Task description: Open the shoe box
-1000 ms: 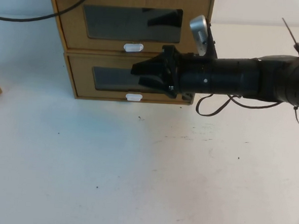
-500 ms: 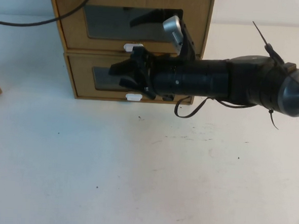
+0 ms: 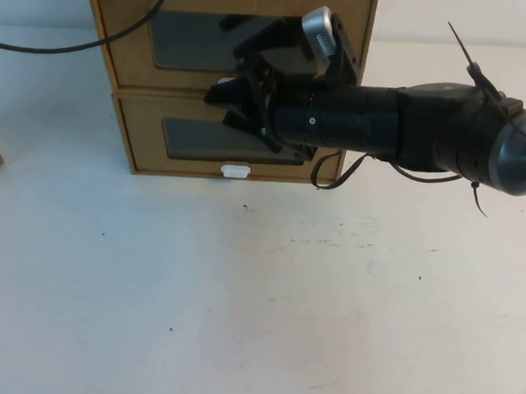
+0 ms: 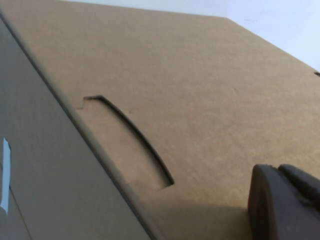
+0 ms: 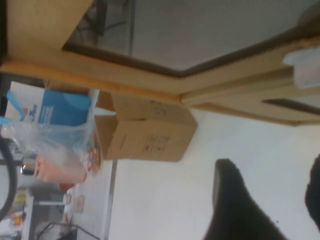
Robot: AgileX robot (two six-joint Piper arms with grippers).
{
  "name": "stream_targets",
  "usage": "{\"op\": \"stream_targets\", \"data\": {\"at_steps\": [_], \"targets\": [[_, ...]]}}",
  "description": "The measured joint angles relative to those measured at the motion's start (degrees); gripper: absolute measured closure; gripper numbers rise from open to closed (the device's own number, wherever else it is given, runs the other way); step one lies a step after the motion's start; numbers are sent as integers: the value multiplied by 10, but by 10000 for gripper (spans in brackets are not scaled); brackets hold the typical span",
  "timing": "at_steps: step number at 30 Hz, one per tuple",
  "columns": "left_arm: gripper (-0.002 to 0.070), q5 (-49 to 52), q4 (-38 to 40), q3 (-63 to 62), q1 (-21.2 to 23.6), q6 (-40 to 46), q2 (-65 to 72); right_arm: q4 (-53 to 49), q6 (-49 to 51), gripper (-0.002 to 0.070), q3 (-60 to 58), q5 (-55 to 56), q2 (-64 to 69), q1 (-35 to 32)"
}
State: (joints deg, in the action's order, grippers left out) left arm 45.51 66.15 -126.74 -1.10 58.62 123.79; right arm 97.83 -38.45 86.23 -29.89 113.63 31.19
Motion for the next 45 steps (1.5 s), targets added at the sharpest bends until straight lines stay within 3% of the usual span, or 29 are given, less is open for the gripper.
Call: {"op": "stream_targets", "data": {"at_steps": [17,32,45], "targets": [[680,1,2,-1,0,-1,1,6,0,381,0,89,0,0],[680,3,2,-2,0,-2,1,9,-10,386,48,87,30,0],[680,4,2,-3,0,-2,1,9,-20,544,50,88,37,0]]}}
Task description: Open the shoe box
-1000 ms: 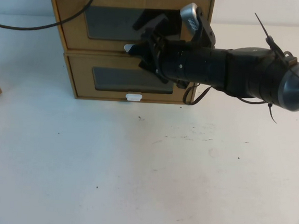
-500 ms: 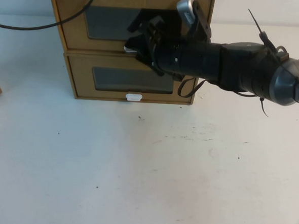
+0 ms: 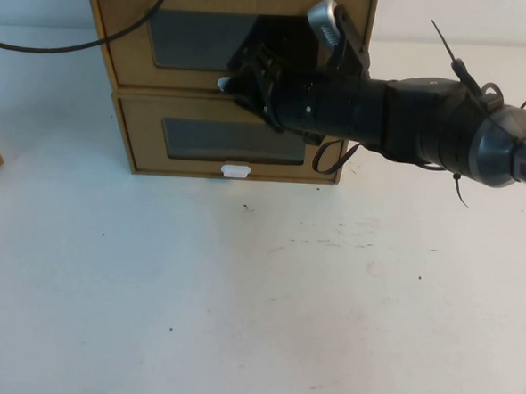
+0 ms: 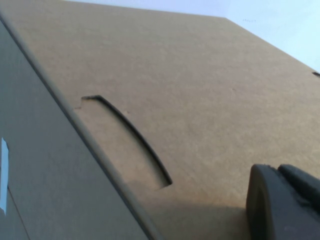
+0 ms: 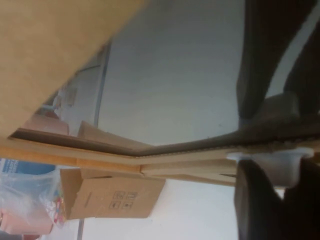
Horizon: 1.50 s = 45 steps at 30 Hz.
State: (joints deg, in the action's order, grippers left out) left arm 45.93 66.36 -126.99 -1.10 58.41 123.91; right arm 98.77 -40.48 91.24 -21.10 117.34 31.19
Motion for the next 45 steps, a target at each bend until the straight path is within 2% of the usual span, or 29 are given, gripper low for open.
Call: {"op": "stream_targets", "data": {"at_steps": [9,45], "targets": [[680,0,0,0,0,0,0,0,0,652,0,3,2,0],[680,9,-4,0,0,0,0,17,11,665,-45,-83,-7,-9]]}}
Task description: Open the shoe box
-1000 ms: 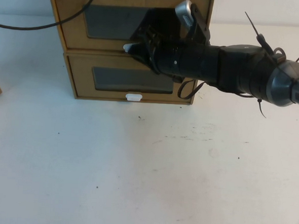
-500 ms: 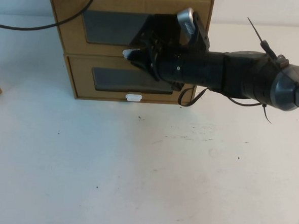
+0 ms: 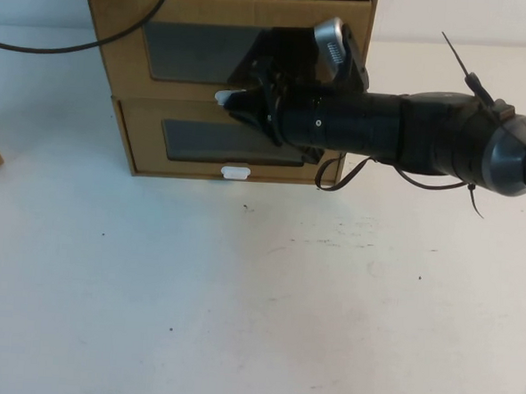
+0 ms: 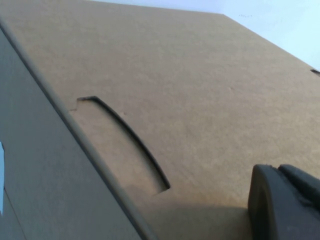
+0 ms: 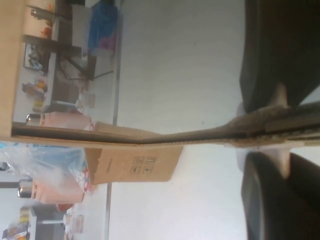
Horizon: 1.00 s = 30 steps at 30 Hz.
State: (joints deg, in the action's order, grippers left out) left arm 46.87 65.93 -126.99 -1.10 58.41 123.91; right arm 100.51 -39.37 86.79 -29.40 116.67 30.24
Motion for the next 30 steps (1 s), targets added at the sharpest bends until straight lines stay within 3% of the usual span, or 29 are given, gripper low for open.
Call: {"op": "stream_targets", "data": {"at_steps": [12,30], "targets": [[680,2,-8,-1,0,-5,0,0,0,667,-16,-23,-5,-3],[680,9,-8,-1,0,-7,0,1,-57,668,-206,-48,-148,17]]}}
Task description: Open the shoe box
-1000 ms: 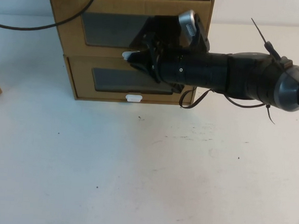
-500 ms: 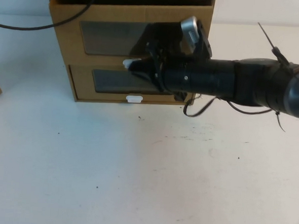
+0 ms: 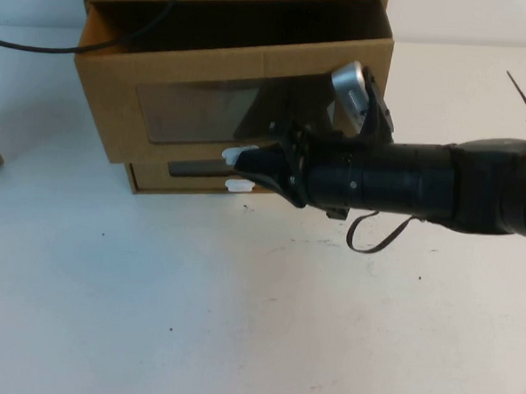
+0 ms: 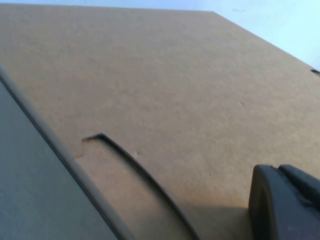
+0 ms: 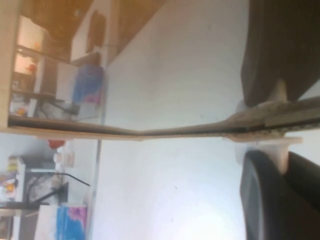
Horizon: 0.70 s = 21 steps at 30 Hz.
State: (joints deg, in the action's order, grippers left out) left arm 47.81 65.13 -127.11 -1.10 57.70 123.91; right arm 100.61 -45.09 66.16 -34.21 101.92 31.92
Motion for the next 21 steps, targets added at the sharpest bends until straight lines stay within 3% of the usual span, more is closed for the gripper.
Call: {"op": "stream_targets", "data": {"at_steps": [7,21], "targets": [[680,-2,0,0,0,-1,0,-22,-15,689,-32,-69,-5,56],[680,-2,0,0,0,-1,0,-28,-41,694,-67,-91,-48,61]]}}
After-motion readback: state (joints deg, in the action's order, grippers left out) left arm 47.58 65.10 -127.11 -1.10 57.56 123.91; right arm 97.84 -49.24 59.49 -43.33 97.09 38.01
